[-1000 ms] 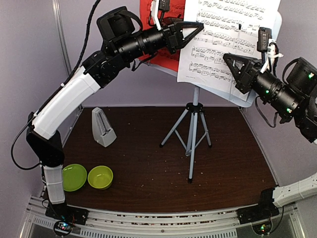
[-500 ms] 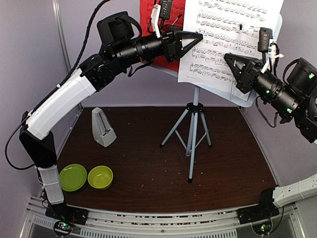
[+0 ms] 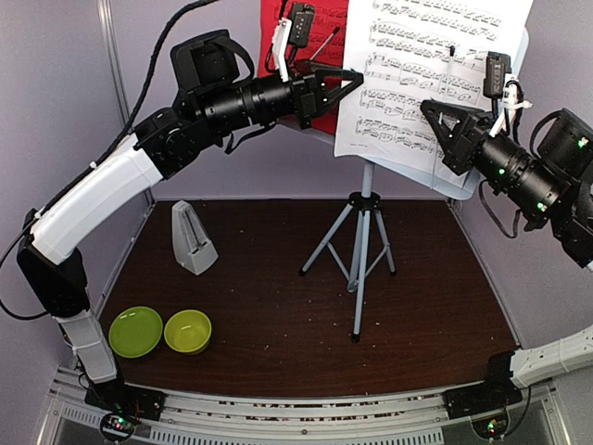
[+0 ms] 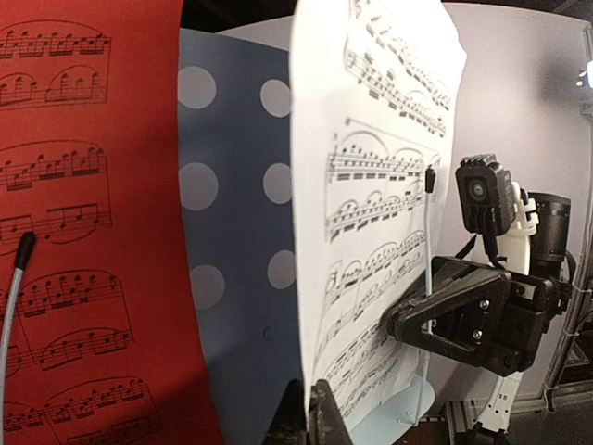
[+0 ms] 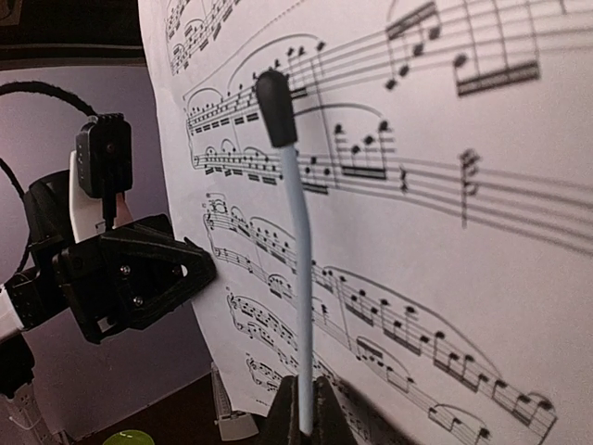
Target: Set up the instrument practice props
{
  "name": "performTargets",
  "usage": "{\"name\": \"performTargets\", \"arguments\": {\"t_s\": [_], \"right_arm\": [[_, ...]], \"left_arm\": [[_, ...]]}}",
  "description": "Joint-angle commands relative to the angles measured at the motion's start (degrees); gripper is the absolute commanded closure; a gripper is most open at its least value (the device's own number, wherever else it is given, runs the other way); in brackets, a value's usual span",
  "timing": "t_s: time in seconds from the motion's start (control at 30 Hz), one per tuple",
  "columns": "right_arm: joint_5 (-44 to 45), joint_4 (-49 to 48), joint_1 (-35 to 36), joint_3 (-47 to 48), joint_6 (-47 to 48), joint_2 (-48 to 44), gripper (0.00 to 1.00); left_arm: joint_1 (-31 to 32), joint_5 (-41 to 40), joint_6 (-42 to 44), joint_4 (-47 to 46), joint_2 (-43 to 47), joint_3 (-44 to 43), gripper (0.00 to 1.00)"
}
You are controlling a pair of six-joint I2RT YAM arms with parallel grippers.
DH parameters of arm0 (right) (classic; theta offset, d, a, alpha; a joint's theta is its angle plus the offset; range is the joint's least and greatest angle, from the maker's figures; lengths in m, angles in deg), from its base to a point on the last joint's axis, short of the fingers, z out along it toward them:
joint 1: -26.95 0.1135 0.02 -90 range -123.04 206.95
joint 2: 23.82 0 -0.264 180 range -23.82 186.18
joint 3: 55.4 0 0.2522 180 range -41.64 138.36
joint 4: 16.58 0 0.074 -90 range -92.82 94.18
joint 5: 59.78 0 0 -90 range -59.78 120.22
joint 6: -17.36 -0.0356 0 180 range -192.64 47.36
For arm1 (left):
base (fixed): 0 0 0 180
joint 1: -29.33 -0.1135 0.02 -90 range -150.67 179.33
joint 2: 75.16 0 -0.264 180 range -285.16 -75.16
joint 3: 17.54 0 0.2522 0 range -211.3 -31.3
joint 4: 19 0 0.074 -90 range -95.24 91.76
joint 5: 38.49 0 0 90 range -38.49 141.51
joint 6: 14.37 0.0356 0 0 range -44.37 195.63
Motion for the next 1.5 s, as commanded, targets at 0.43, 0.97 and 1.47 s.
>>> {"name": "performTargets", "arguments": {"t_s": [0.43, 0.97, 1.47], "right_arm": [[-4.53, -0.33, -0.15, -0.69, -0.41, -0.93, 1.0], [-0.91, -0.98, -0.15, -1.67, -2.36, -1.8, 0.87], [0.28, 0.73, -0.15, -1.3, -4.3, -3.11, 0.51]], "left_arm": [[-0.04, 5.23, 0.27, -0.77, -4.46, -6.74, 1.0], [-0.17, 2.16, 2.68, 1.56, -4.94, -8.51, 0.98], [-0.17, 0.71, 3.31, 1.48, -3.21, -7.03, 0.61]]}}
